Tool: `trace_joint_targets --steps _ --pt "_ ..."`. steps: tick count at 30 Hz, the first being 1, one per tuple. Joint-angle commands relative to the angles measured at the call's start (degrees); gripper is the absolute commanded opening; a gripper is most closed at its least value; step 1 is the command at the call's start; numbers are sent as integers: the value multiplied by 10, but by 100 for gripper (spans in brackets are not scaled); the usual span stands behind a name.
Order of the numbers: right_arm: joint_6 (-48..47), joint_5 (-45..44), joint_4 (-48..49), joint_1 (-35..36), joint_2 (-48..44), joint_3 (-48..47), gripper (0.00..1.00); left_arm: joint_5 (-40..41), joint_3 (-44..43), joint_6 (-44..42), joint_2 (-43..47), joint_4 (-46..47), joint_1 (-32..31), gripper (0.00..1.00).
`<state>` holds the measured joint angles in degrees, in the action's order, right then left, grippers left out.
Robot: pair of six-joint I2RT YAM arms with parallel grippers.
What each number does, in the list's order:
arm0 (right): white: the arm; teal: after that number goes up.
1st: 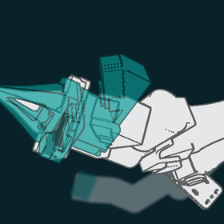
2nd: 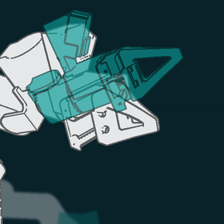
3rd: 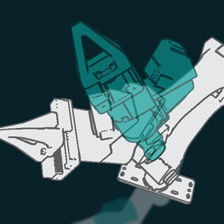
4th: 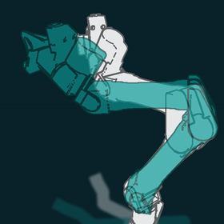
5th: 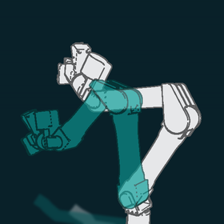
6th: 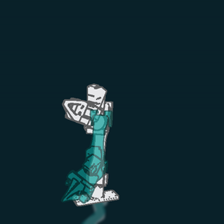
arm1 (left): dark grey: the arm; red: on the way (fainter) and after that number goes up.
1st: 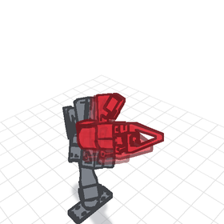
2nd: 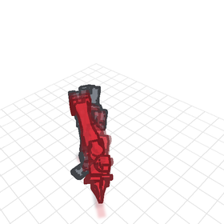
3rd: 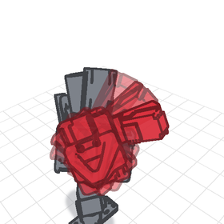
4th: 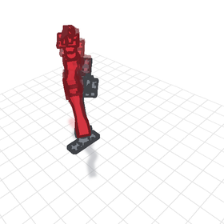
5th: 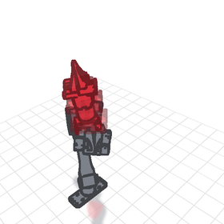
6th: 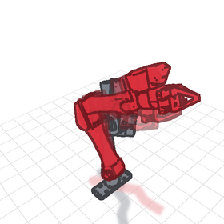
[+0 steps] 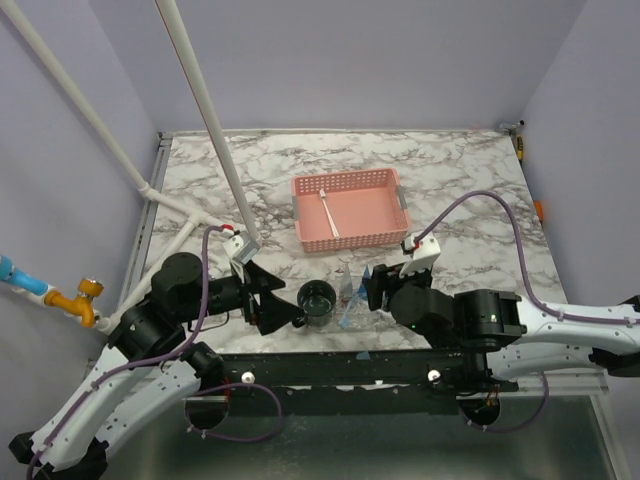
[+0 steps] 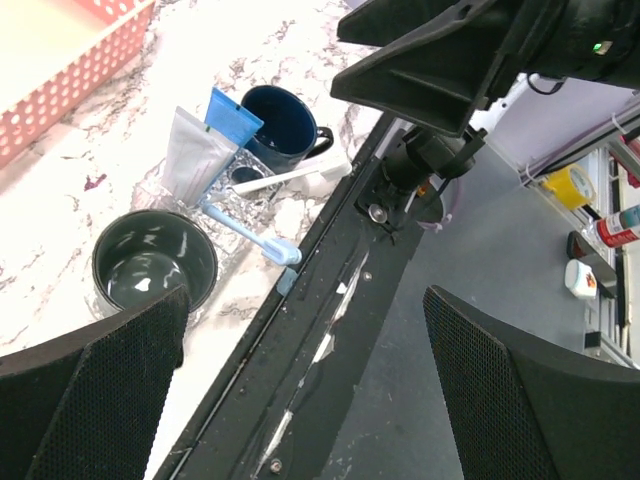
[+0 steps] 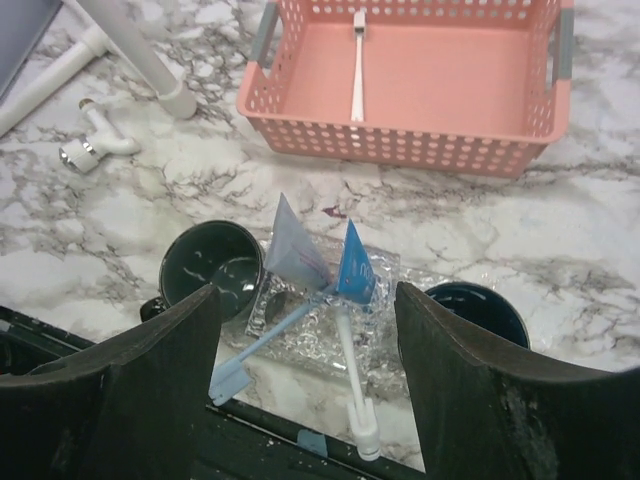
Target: Prepare toiletry sets of a toothbrush and toothpaste on the tray
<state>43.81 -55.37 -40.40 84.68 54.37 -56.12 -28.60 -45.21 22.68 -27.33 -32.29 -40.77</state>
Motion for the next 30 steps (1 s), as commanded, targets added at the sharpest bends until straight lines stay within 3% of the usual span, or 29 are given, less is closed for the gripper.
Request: trace_joint_targets --steps 1,6,14,30 --pt "-86 -44 37 1 11 -39 75 30 -29 -20 -22 11 -1 99" --pt "-160 -37 74 -26 21 -68 80 51 -31 -28 -36 28 -1 99" --pt "-257 102 155 -168 50 -100 80 88 -43 -49 -57 38 -1 99" --pt "-243 408 198 -490 122 -116 86 238 -108 -126 -125 24 11 99"
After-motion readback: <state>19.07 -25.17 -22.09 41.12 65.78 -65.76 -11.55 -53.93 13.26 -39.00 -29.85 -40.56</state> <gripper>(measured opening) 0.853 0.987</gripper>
